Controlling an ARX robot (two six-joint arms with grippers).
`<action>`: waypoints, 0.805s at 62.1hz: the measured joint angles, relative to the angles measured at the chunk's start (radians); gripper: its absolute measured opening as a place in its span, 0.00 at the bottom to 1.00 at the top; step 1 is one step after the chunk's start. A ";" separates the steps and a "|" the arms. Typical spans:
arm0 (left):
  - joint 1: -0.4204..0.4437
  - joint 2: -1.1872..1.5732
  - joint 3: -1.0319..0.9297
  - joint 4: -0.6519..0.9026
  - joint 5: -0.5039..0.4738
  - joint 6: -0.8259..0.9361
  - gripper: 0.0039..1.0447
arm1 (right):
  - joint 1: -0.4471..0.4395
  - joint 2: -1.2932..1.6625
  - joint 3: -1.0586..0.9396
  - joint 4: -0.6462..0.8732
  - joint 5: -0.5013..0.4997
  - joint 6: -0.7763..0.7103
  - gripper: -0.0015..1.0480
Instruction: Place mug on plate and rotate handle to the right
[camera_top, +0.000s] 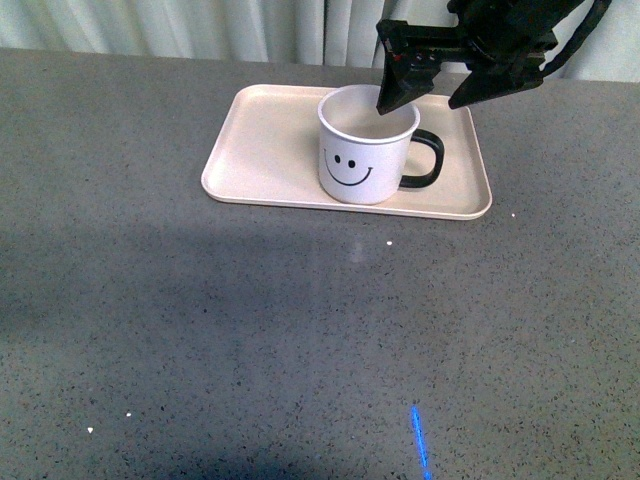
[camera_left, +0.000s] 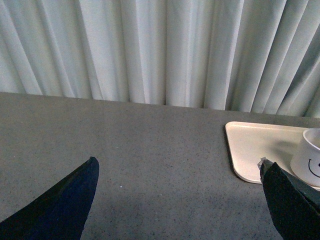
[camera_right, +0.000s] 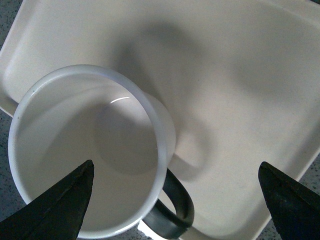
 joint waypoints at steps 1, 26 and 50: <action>0.000 0.000 0.000 0.000 0.000 0.000 0.91 | 0.000 0.002 0.002 -0.002 0.000 0.000 0.91; 0.000 0.000 0.000 0.000 0.000 0.000 0.91 | 0.045 0.100 0.135 -0.080 0.045 0.028 0.48; 0.000 0.000 0.000 0.000 0.000 0.000 0.91 | 0.049 0.162 0.289 -0.185 0.057 -0.001 0.02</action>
